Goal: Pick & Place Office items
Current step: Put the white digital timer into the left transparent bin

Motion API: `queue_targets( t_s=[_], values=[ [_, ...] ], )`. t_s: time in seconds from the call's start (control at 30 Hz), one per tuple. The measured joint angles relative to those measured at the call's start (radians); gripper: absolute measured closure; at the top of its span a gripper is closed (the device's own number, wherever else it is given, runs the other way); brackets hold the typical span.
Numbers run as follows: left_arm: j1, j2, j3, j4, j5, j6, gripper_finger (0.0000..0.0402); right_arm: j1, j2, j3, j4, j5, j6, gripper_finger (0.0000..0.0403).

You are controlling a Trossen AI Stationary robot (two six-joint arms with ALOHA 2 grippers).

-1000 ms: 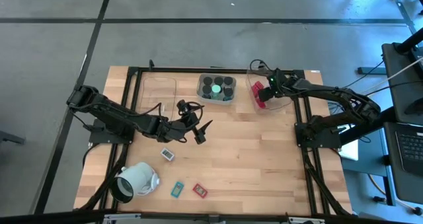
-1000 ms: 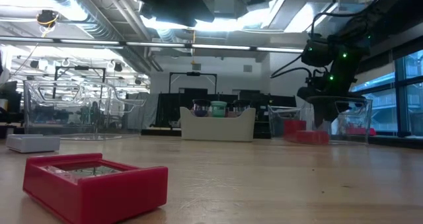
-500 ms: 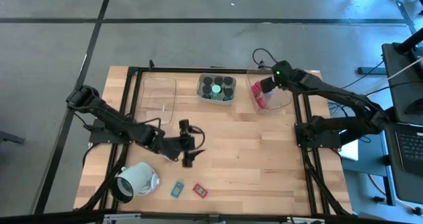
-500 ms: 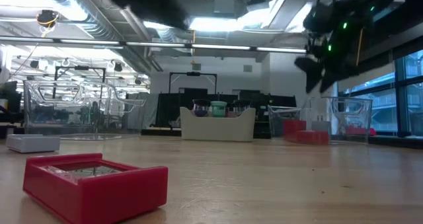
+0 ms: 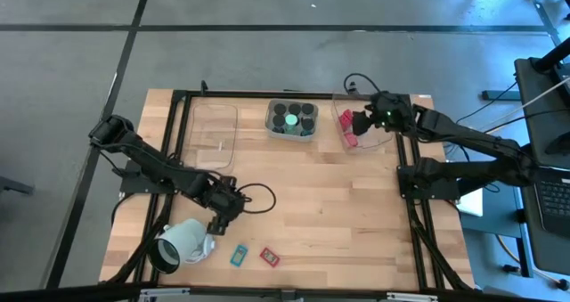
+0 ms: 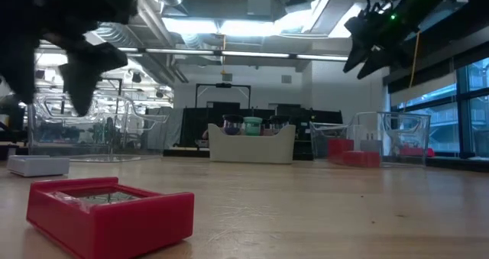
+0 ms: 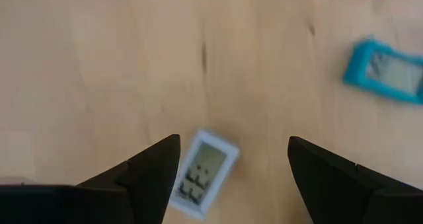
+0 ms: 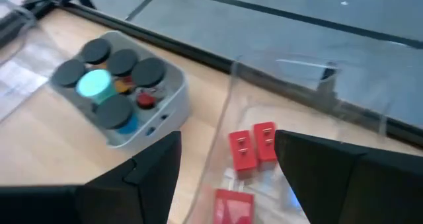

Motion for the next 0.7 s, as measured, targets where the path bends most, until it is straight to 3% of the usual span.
queue_targets(
  t_s=[0.27,0.47,0.7],
  values=[
    [-0.024,0.006,0.0,-0.015,-0.012,0.224,0.0126,0.108,0.005,0.0,0.0,0.0,0.054,0.0158],
    [-0.023,0.061,0.0,-0.017,-0.003,0.284,0.0128,0.21,0.005,0.0,0.0,0.001,0.105,0.0158],
    [-0.021,0.139,0.0,-0.02,0.013,0.335,0.013,0.386,0.005,0.0,0.001,0.155,0.144,0.0158]
  ],
)
